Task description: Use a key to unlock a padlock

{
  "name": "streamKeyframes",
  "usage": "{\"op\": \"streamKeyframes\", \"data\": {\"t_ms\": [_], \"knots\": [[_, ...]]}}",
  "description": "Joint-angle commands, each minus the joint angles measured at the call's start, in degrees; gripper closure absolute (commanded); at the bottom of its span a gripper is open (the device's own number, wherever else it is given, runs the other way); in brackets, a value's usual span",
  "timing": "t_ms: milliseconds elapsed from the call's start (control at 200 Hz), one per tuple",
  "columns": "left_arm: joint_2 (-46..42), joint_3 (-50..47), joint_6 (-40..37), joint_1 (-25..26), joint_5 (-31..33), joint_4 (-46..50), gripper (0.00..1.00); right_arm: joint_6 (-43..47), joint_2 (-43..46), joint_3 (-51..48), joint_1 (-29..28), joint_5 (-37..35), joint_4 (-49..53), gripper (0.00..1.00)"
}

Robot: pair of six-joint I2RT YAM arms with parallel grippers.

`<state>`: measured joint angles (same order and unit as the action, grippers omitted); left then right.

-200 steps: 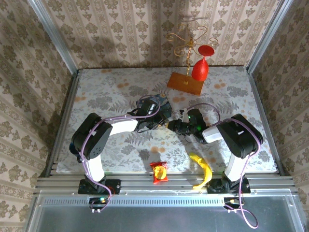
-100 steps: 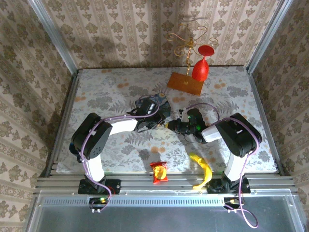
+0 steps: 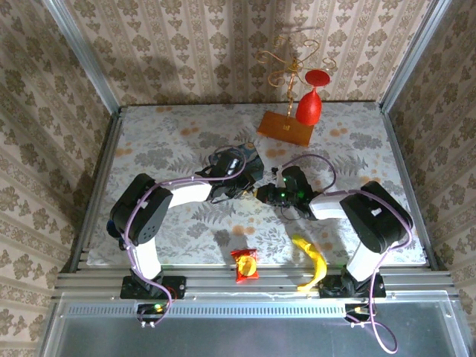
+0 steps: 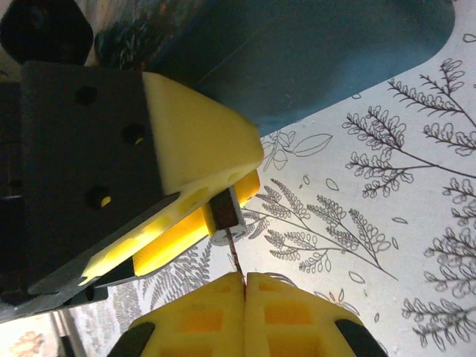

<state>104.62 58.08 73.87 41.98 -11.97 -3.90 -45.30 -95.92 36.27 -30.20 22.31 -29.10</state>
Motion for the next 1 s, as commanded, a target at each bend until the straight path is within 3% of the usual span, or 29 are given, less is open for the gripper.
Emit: {"op": "streamKeyframes", "data": {"t_ms": [0, 235, 460, 695, 990], "knots": [[1.0, 1.7, 1.1, 1.9, -4.3, 0.1, 1.00, 3.4, 3.6, 2.9, -1.4, -3.8, 0.4, 1.00], [0.9, 2.0, 1.0, 2.1, -4.5, 0.2, 1.00, 1.2, 2.1, 1.5, -1.4, -4.5, -4.7, 1.00], [1.2, 2.6, 0.8, 2.8, -5.3, 0.5, 1.00, -5.0, -3.1, 0.1, -1.4, -2.5, -18.6, 1.00], [1.1, 3.4, -0.1, 3.5, -6.3, 2.3, 1.00, 1.8, -2.8, 4.4, -1.8, -4.7, -10.0, 1.00], [0.4, 3.0, -0.1, 3.2, -5.8, 1.6, 1.00, -6.9, -5.7, 3.7, -1.0, -3.8, -16.7, 1.00]]}}
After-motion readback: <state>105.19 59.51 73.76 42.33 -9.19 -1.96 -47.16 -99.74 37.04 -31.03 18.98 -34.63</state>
